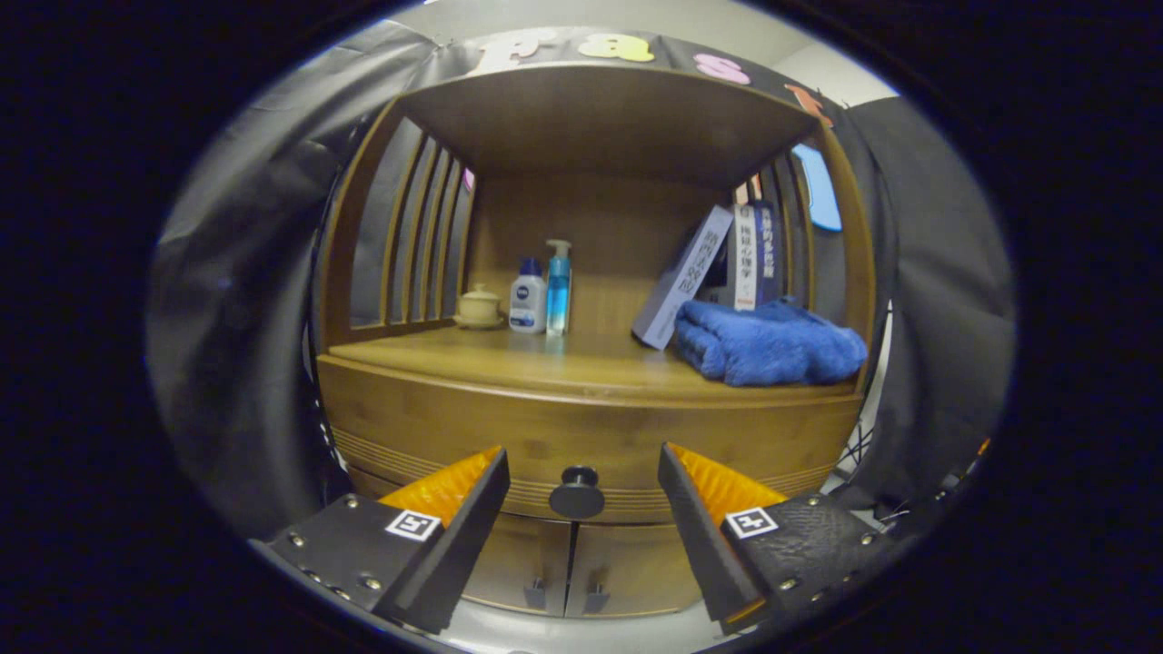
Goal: Pull open the drawer, take out the items inside it, and place them on the countertop above the cabinet.
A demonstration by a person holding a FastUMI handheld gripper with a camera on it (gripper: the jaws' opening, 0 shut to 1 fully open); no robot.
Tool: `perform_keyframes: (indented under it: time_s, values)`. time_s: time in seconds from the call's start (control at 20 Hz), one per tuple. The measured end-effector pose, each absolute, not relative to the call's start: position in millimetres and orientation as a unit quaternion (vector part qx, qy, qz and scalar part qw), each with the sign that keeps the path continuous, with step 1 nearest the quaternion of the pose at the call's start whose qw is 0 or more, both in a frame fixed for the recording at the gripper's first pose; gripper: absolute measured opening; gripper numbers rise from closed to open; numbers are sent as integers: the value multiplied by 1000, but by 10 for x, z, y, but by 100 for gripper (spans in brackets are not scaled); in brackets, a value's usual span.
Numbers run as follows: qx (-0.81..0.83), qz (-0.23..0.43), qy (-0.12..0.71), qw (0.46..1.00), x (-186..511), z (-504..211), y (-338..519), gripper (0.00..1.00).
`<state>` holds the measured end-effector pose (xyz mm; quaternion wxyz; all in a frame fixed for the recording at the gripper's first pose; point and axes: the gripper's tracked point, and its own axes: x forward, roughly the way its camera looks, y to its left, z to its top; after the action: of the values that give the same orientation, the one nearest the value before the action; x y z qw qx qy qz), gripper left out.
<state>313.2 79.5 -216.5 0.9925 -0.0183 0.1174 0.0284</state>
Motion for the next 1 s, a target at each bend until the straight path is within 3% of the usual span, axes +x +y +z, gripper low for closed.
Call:
perform_keyframes:
  time_s: [0.05, 0.25, 0.35, 0.4, 0.55, 0.65, 0.75, 1.0]
  values:
    - [-16, 24, 124, 992, 3206, -2258, 795, 98]
    - [-2, 20, 157, 987, 3391, -2563, 804, 80]
    - [2, 20, 164, 986, 3433, -2625, 836, 52]
    - [-1, 23, 167, 986, 3402, -2659, 890, 46]
    - [18, 9, 168, 986, 3423, -2638, 845, 38]
    - [36, 1, 183, 982, 3406, -2653, 825, 38]
    - [57, -3, 189, 980, 3358, -2657, 820, 29]
    - [59, -3, 196, 979, 3008, -2620, 805, 29]
